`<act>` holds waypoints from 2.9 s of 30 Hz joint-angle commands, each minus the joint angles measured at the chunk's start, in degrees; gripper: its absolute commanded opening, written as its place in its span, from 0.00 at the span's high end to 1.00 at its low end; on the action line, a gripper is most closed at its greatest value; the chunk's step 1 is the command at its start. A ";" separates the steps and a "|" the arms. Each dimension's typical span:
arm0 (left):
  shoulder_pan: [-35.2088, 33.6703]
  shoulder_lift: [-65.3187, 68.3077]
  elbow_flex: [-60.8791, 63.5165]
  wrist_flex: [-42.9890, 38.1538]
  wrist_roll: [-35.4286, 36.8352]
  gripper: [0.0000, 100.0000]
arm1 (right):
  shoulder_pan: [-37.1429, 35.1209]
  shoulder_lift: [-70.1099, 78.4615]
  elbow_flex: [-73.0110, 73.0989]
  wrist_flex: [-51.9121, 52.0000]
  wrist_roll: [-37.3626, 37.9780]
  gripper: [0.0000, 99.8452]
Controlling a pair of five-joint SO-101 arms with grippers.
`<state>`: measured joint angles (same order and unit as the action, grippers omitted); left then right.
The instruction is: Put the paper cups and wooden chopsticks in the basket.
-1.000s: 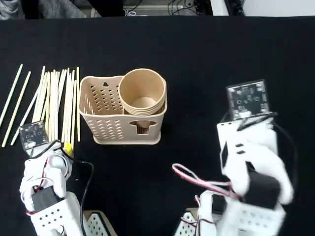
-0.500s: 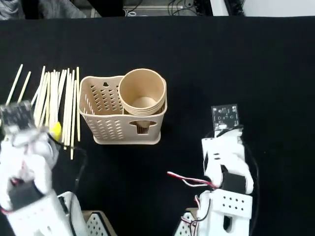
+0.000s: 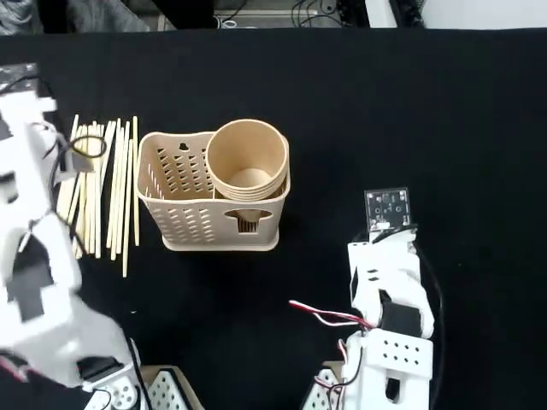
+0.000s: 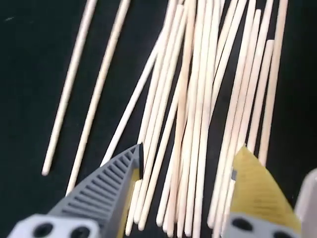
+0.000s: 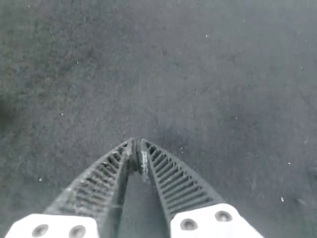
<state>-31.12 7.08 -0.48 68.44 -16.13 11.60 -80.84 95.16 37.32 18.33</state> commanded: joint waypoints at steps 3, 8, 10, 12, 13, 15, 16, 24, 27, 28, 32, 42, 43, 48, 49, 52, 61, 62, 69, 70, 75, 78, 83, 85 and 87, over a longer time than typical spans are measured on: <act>2.15 26.55 -23.96 1.32 -4.57 0.70 | 0.79 -0.84 -0.31 -1.49 -0.62 0.99; 1.89 44.66 -39.34 1.41 -6.07 0.70 | 0.79 -0.84 -0.40 -1.49 -0.62 0.99; 2.07 50.64 -44.70 1.41 -5.54 0.71 | 0.70 -0.84 -0.40 -1.49 -0.62 0.99; 2.07 55.56 -48.75 2.90 -4.22 0.71 | 0.79 -0.84 -0.40 -1.49 -0.62 0.99; 1.98 57.41 -51.03 3.87 -4.22 0.71 | 0.79 -0.84 -0.40 -1.49 -0.53 0.99; 1.98 60.92 -55.43 5.10 -4.04 0.72 | 0.70 -0.84 -0.40 -1.49 -0.44 0.99; 1.98 62.24 -57.27 6.42 -4.04 0.75 | 0.70 -0.84 -0.40 -1.49 -0.44 0.99; 3.65 66.37 -73.71 18.99 -4.13 0.95 | 0.79 -0.84 -0.40 -1.49 -0.35 0.99; 3.74 67.34 -78.99 21.80 -4.13 0.97 | 0.79 -0.84 -0.40 -1.49 -0.35 0.99; 3.65 67.52 -80.57 23.03 -4.13 0.97 | 0.70 -0.84 -0.40 -1.49 -0.35 0.99; 3.65 67.34 -88.22 30.33 -4.13 0.97 | 0.44 -0.84 -0.40 -1.49 -0.35 0.99; 4.00 62.07 -94.20 32.44 -3.52 0.97 | 0.44 -0.84 -0.40 -1.49 -0.35 0.99; 3.91 61.27 -94.46 32.44 -2.64 0.97 | 0.44 -0.84 -0.40 -1.49 -0.35 0.99; 3.65 53.80 -94.11 32.44 2.46 0.97 | 0.44 -0.84 -0.40 -1.49 -0.35 0.99; 3.56 52.31 -94.11 32.53 3.25 0.97 | 0.44 -0.84 -0.40 -1.49 -0.35 0.99; 2.86 48.26 -94.64 32.53 6.68 0.97 | 0.44 -0.84 -0.40 -1.49 -0.35 0.99; 2.77 40.35 -94.73 32.44 11.08 0.97 | 0.44 -0.84 -0.40 -1.49 -0.35 0.99; 2.95 39.65 -94.73 32.44 11.60 0.97 | 0.44 -0.84 -0.40 -1.49 -0.35 0.99; 3.47 34.73 -95.08 30.95 13.71 0.97 | 0.44 -0.84 -0.40 -1.49 -0.35 0.99; 3.47 33.76 -95.08 30.42 13.71 0.97 | 0.44 -0.84 -0.40 -1.49 -0.35 0.99; 3.38 29.27 -94.99 30.24 13.71 0.97 | 0.44 -0.84 -0.40 -1.49 -0.35 0.99; 3.38 26.64 -94.99 30.15 13.80 0.97 | 0.44 -0.84 -0.40 -1.49 -0.35 0.99; 3.38 21.80 -94.99 28.40 16.62 0.97 | 0.44 -0.84 -0.40 -1.49 -0.35 0.99; 3.47 19.78 -94.99 28.40 17.05 0.97 | 0.44 -0.84 -0.40 -1.49 -0.35 0.99; 3.47 18.02 -94.99 28.48 18.20 0.97 | 0.44 -0.84 -0.40 -1.49 -0.35 0.99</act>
<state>-27.87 31.08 -93.05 97.98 0.13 11.60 -80.84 95.16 36.97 18.33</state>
